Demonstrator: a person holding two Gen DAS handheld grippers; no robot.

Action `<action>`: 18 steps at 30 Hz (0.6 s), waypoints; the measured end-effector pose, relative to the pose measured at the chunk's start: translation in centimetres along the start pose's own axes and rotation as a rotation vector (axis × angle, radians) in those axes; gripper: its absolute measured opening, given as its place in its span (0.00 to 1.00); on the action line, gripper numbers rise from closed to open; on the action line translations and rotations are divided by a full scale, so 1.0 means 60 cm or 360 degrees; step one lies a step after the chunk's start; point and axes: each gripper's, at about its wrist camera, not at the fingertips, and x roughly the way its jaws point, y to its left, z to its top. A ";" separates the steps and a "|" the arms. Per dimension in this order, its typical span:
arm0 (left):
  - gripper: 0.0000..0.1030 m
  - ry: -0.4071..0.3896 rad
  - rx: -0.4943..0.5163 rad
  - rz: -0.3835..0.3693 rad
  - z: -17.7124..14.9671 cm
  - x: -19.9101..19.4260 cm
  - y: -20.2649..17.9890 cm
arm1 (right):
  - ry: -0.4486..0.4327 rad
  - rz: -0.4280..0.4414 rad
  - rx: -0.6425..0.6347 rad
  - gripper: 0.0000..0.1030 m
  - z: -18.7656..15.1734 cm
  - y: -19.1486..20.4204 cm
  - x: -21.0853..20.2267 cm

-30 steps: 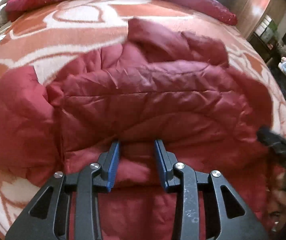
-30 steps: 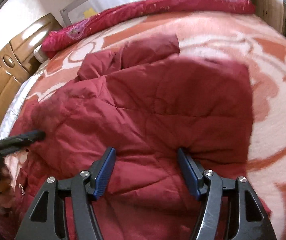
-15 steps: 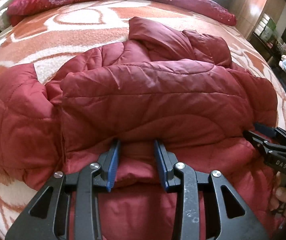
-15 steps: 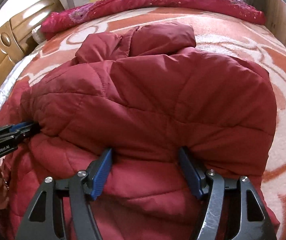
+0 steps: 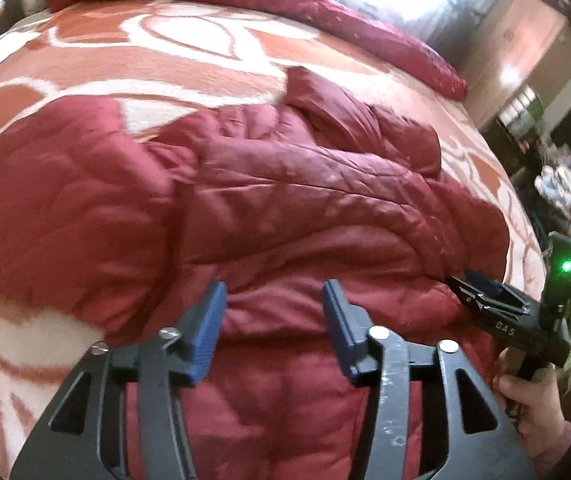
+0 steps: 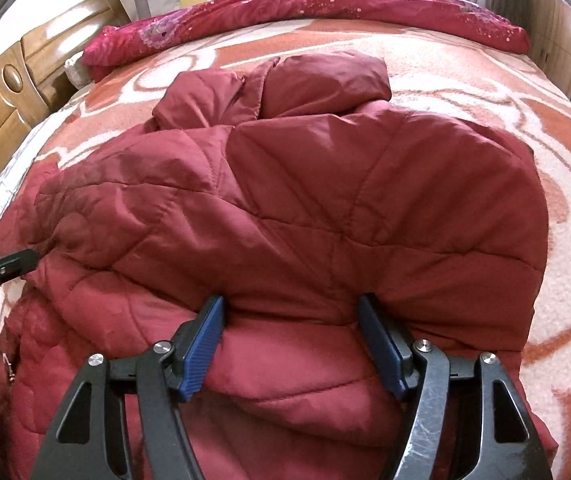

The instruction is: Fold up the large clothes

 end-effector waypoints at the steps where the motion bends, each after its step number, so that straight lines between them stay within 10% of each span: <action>1: 0.53 -0.0013 -0.0027 -0.0006 -0.002 -0.007 0.008 | 0.0004 0.0002 0.0004 0.68 0.001 -0.001 -0.001; 18: 0.73 -0.0152 -0.0764 0.0049 -0.058 -0.081 0.297 | -0.0158 0.0209 0.0055 0.68 -0.029 0.036 -0.130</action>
